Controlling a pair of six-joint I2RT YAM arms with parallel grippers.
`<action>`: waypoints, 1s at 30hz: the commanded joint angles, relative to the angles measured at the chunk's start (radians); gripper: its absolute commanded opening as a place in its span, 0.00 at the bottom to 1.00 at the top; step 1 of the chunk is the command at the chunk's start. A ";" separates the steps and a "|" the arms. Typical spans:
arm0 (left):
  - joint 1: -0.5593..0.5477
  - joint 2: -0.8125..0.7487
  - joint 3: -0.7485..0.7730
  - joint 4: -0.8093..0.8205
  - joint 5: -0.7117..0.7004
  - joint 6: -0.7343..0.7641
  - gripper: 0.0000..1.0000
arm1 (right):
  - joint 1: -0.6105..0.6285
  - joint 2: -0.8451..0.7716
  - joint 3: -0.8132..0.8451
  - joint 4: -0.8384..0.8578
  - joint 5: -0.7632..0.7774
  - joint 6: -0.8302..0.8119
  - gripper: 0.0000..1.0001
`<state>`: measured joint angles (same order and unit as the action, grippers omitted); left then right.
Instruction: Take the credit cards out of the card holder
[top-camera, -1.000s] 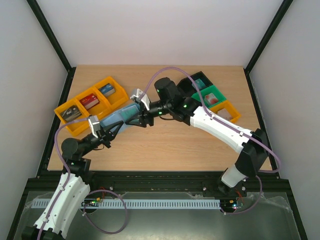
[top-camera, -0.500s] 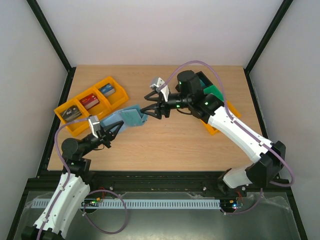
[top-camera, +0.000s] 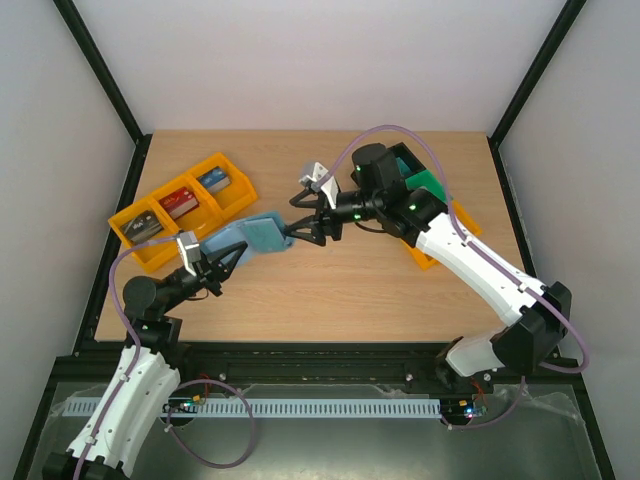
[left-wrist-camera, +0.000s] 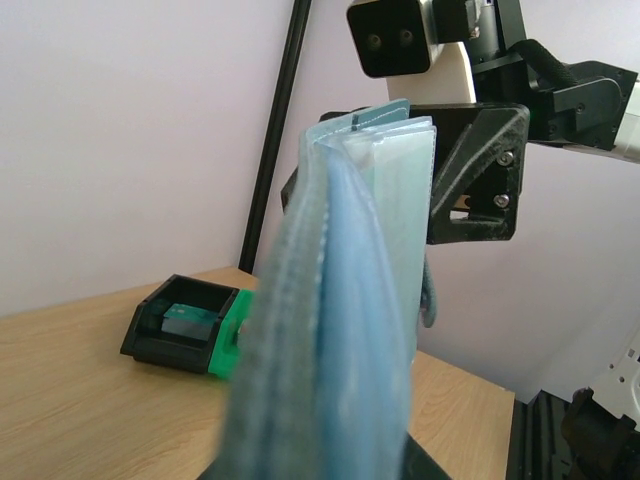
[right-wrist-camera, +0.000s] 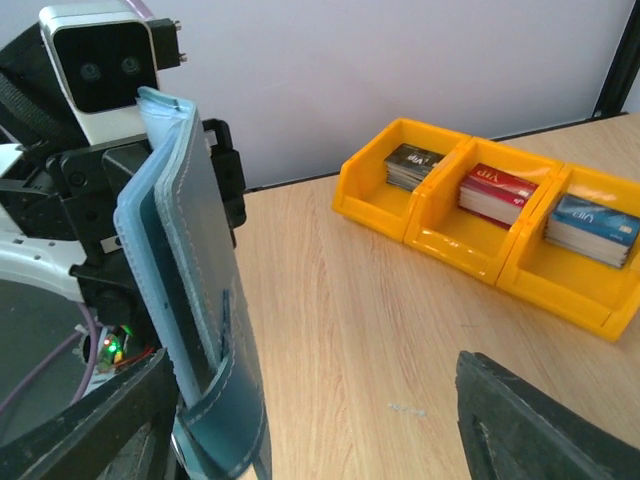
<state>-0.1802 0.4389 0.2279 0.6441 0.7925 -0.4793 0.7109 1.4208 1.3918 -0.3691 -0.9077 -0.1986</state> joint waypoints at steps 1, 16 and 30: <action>0.000 -0.011 0.005 0.044 -0.005 0.009 0.02 | 0.004 -0.033 0.003 -0.064 -0.041 -0.040 0.75; 0.001 -0.006 0.007 0.044 -0.004 0.011 0.02 | 0.028 0.016 -0.005 0.046 -0.041 0.076 0.73; 0.001 -0.009 0.006 0.043 -0.004 0.011 0.02 | 0.032 -0.037 0.009 -0.083 -0.012 -0.067 0.81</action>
<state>-0.1802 0.4389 0.2279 0.6441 0.7883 -0.4793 0.7353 1.4303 1.3937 -0.4278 -0.9127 -0.2241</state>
